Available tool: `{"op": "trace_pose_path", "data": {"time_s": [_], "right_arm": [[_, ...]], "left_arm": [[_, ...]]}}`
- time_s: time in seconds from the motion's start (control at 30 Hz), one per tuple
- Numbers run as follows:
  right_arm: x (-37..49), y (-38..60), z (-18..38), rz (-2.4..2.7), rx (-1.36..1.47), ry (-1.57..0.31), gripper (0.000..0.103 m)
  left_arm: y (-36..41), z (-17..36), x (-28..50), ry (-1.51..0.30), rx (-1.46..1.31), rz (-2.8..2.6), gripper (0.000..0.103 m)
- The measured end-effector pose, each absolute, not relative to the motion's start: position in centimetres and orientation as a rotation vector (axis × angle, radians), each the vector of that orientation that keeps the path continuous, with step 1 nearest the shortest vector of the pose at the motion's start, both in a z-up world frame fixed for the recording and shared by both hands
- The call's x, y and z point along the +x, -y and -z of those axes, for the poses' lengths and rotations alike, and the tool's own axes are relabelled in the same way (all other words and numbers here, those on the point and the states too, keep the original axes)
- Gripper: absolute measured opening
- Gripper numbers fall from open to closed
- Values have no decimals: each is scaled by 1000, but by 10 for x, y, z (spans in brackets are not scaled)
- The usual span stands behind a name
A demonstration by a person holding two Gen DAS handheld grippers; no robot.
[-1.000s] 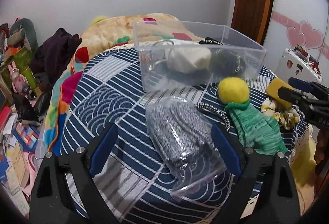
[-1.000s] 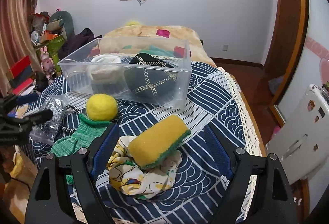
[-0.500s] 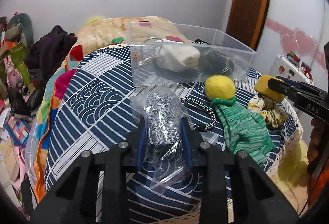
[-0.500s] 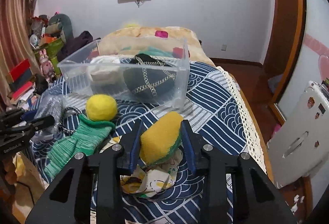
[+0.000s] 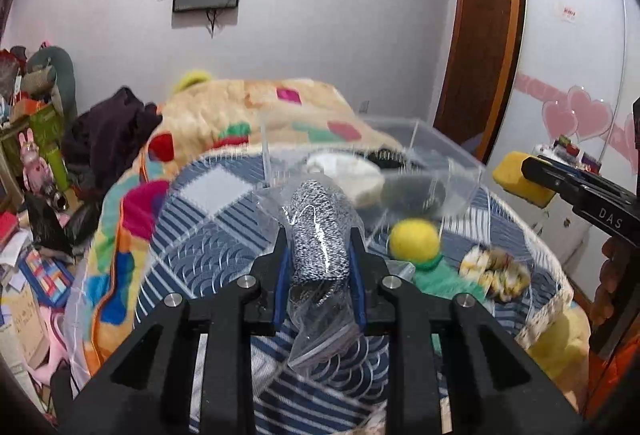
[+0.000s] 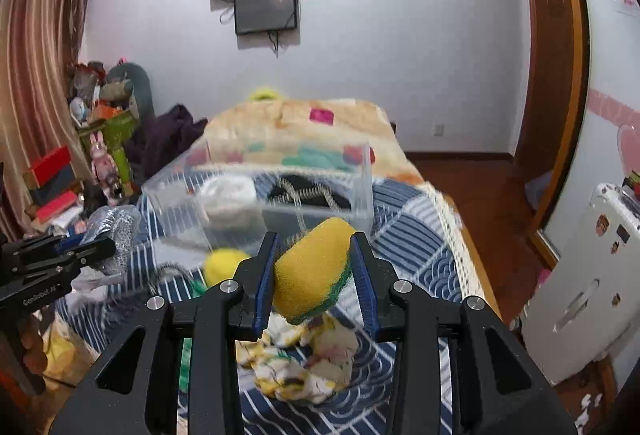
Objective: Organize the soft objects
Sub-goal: 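Place the yarn bag in the box with the left tool while the right drops the sponge in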
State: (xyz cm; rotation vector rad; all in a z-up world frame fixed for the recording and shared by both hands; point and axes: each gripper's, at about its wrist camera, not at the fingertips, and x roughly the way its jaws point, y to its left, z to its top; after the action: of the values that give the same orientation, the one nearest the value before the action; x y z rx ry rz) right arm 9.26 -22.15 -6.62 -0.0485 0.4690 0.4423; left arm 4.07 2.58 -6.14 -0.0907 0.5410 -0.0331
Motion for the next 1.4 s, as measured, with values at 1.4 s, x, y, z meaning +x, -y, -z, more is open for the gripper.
{"op": "trace_pose_path", "data": {"time_s": [1.4], "right_arm": [[188,133,87,-533,-151,-687,35]], "left_arm": [[-17,73,184,-649,19,-12,28]]}}
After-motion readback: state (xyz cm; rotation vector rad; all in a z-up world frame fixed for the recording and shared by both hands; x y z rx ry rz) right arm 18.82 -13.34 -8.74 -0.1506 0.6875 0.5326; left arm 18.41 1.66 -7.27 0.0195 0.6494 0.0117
